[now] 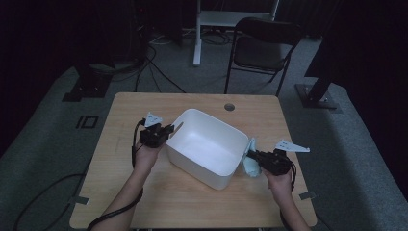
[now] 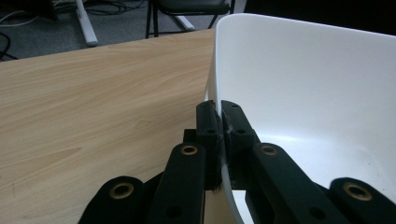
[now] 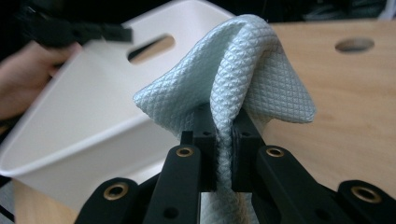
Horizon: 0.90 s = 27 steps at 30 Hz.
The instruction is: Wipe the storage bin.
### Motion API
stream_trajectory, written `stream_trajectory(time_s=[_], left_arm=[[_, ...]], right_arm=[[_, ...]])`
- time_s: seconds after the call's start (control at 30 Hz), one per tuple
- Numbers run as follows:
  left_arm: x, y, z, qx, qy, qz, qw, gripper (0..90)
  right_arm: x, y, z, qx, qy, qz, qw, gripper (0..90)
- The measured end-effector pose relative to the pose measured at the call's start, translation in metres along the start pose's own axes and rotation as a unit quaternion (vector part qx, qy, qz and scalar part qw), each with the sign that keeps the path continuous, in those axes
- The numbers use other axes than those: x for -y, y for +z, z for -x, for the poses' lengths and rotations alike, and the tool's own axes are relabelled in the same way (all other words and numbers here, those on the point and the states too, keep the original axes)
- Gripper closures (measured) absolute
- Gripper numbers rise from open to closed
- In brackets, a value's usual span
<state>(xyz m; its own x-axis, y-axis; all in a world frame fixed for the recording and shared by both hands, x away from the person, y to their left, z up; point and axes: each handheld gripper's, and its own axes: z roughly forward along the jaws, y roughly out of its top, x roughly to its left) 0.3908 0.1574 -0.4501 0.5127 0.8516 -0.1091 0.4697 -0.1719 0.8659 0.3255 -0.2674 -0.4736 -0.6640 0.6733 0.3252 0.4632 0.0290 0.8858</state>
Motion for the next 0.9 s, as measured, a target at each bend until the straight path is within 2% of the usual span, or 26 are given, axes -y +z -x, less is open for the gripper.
stream_trajectory(time_s=[0.07, 0.23, 0.3, 0.43, 0.53, 0.7, 0.87, 0.9], left_arm=[[-0.001, 0.0, 0.0, -0.001, 0.003, -0.004, 1.0, 87.7], [-0.002, 0.001, 0.001, -0.004, 0.002, -0.007, 1.0, 87.6], [-0.002, 0.001, 0.001, -0.004, 0.001, -0.008, 1.0, 87.6], [-0.002, 0.001, 0.0, -0.002, 0.0, -0.007, 1.0, 87.5], [-0.002, 0.001, 0.0, -0.001, 0.001, -0.007, 1.0, 87.6], [-0.002, 0.001, 0.001, -0.006, -0.001, -0.007, 1.0, 87.5], [-0.003, 0.002, 0.001, -0.007, 0.001, -0.009, 0.9999, 87.6], [-0.003, 0.001, 0.002, -0.007, 0.001, -0.01, 0.9999, 87.7]], right_arm=[[-0.001, 0.002, -0.002, 0.011, -0.006, 0.001, 0.9999, 83.8], [0.006, 0.008, 0.006, 0.016, 0.008, -0.016, 0.9997, 83.9], [0.004, 0.008, 0.005, 0.02, 0.002, -0.021, 0.9996, 83.9], [-0.002, 0.002, 0.0, 0.006, -0.001, 0.003, 1.0, 83.8], [0.0, 0.003, -0.001, 0.012, -0.008, 0.003, 0.9999, 84.0], [0.004, 0.008, 0.002, 0.02, 0.0, -0.016, 0.9997, 84.1], [-0.001, 0.001, -0.007, 0.004, -0.007, -0.003, 1.0, 84.0], [-0.002, 0.001, -0.01, 0.016, -0.017, -0.007, 0.9997, 84.1]])
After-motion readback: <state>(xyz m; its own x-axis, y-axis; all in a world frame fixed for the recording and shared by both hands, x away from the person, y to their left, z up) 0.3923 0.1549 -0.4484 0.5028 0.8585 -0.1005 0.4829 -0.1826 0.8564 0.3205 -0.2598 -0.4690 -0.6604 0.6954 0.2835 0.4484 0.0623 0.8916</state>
